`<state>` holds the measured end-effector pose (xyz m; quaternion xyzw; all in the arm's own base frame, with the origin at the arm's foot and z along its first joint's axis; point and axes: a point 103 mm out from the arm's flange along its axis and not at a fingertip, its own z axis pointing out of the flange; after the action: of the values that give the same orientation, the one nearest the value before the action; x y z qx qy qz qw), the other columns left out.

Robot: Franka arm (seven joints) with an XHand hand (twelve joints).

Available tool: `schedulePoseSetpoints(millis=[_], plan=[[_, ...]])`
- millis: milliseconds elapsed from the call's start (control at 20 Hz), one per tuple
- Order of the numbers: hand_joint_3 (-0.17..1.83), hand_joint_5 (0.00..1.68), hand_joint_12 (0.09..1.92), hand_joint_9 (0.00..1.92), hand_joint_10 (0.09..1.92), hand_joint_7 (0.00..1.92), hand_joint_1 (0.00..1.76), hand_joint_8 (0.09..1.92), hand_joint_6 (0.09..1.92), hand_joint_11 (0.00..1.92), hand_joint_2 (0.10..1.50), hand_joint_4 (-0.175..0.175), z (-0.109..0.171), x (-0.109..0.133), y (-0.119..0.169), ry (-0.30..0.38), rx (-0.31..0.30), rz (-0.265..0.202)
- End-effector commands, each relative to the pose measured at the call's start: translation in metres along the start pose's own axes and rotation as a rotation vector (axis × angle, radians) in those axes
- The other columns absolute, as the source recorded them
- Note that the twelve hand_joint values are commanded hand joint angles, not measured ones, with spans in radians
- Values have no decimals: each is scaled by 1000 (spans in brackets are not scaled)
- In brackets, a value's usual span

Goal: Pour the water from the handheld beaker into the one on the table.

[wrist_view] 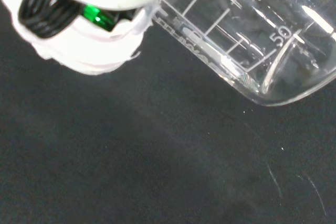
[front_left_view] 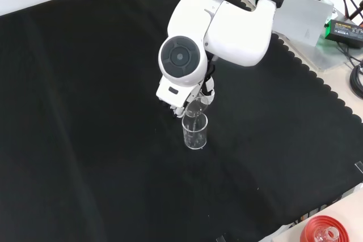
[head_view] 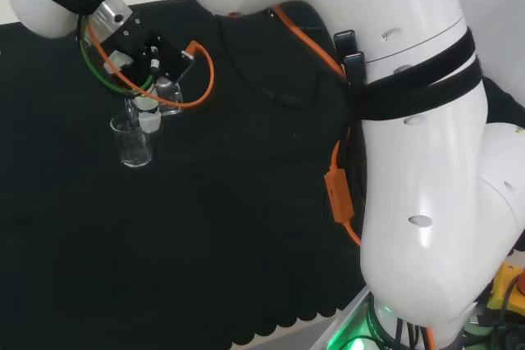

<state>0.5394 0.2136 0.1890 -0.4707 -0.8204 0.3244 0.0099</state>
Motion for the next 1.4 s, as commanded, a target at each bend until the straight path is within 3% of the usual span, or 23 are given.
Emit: schedulePoseSetpoints(millis=[50,1400], plan=[[452,1420,835,1630,87,1517,1321,144,288,1200,715,-175,-3,4,1,-14,12,-1],[450,1419,828,1634,87,1516,1321,145,290,1203,717,-175,-7,7,2,-54,84,15]])
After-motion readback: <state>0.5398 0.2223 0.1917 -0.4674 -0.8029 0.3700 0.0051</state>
